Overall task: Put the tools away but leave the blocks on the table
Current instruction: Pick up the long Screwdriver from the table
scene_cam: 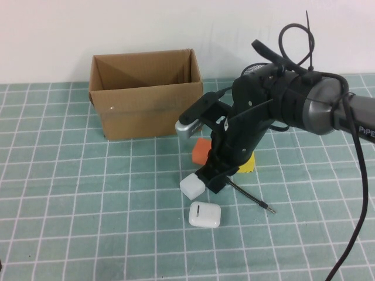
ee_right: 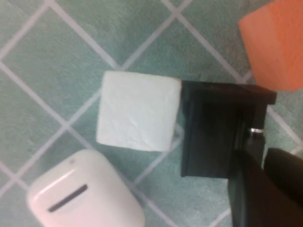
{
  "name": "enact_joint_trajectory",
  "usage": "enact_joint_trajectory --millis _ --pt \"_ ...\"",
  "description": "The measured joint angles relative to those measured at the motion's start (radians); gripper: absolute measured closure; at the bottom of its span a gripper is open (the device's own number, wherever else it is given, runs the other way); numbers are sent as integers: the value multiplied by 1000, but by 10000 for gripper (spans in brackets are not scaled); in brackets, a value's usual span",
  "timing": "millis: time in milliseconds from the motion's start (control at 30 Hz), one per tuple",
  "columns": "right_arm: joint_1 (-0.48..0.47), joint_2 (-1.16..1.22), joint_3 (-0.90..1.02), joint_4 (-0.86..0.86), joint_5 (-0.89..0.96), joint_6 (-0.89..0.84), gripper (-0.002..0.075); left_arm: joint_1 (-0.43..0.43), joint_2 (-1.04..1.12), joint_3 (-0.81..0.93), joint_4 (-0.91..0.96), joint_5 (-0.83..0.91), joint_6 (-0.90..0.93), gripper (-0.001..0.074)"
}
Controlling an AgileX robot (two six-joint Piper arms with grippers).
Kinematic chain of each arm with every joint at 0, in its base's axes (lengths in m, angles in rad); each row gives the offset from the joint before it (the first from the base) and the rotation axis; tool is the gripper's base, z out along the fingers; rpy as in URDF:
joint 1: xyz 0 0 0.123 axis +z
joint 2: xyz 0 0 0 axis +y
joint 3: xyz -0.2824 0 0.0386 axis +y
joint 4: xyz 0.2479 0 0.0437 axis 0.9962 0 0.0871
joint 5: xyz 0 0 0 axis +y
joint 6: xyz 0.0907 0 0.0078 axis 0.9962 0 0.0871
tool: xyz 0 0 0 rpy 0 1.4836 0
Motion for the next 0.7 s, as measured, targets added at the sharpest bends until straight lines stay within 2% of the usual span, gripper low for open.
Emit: enact_joint_trajectory --millis 133,333,700 --pt "-4 23 0 6 15 2 670 0 0 0 0 0 0 739" --pt "-4 25 0 7 1 9 556 0 0 0 2 0 0 739" --pt "-4 33 0 -69 -15 64 554 0 0 0 2 0 0 739"
